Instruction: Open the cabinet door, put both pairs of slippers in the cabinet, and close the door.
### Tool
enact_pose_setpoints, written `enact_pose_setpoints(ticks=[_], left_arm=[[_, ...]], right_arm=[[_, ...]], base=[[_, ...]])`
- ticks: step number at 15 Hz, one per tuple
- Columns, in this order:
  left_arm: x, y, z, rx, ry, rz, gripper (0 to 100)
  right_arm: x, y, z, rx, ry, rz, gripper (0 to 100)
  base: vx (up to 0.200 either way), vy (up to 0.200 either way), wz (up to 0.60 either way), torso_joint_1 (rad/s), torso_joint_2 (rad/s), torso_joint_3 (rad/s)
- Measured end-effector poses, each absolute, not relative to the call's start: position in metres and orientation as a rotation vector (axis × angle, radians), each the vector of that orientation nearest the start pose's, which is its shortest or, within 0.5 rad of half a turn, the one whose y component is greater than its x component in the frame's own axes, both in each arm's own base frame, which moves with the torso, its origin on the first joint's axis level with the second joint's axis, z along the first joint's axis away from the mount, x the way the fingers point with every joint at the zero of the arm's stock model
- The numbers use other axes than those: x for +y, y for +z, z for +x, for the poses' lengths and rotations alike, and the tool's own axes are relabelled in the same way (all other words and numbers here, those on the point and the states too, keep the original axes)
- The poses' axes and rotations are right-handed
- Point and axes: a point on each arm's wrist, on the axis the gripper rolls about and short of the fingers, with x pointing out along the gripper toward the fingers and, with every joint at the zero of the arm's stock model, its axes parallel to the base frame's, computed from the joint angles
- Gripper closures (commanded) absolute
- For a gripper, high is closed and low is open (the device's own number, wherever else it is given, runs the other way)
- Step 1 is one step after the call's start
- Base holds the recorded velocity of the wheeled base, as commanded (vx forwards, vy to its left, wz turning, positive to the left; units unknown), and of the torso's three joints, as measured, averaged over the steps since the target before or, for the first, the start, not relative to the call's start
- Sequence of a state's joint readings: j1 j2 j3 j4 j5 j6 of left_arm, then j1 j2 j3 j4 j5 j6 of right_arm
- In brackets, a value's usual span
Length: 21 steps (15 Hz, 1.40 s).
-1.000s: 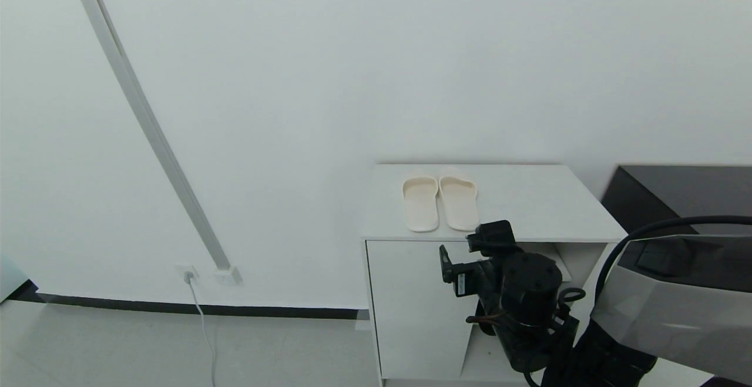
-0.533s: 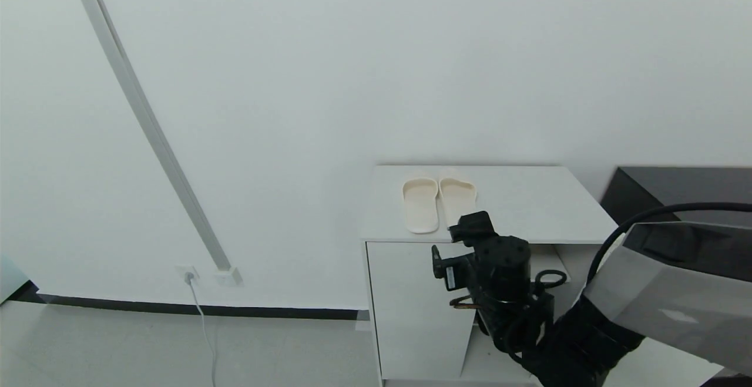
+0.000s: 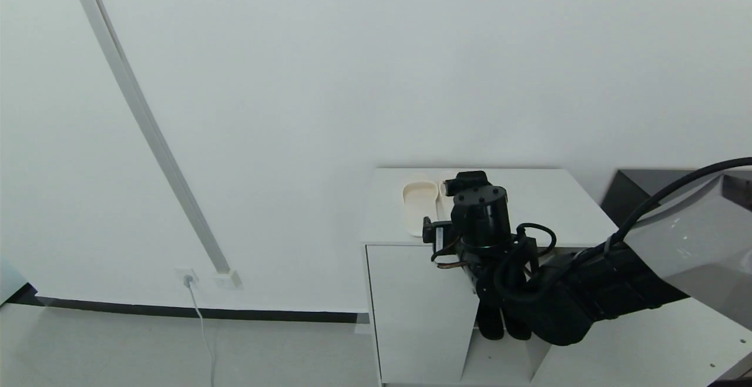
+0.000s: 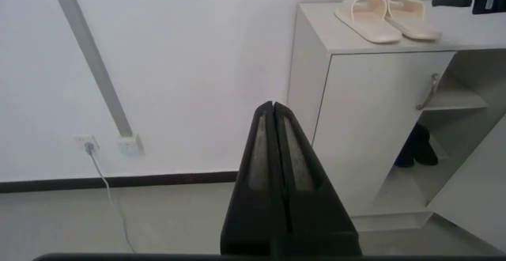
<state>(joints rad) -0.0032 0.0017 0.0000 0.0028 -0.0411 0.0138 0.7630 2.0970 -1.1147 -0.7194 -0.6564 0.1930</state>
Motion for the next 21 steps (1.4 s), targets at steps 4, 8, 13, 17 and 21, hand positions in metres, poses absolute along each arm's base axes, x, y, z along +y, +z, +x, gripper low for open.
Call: enact_pose_setpoints(ticks=[4,8,13,17,21], left_arm=[[-0.001,0.075,-0.023,0.005,-0.044,0.011,100],[-0.001,0.075,-0.023,0.005,-0.043,0.009,100],[-0.001,0.075,-0.023,0.005,-0.045,0.009,100],[-0.001,0.075,-0.023,0.005,-0.049,0.009,100],[-0.001,0.075,-0.023,0.005,-0.050,0.009,100]], right_arm=[[0.270,0.132,0.302,0.196,0.079,0.030,0],[0.272,0.122,0.303,0.200,0.087,0.029,0],[0.279,0.098,0.303,0.223,0.134,0.019,0],[0.280,0.078,0.312,0.226,0.147,0.021,0],[0.280,0.064,0.331,0.229,0.118,0.022,0]], base=[[0.200,0.000,0.00,0.008,0.00,0.001],[0.200,0.000,0.00,0.002,0.00,0.001],[0.000,0.000,0.00,0.000,0.00,0.000],[0.000,0.000,0.00,0.000,0.00,0.000],[0.000,0.000,0.00,0.000,0.00,0.000]])
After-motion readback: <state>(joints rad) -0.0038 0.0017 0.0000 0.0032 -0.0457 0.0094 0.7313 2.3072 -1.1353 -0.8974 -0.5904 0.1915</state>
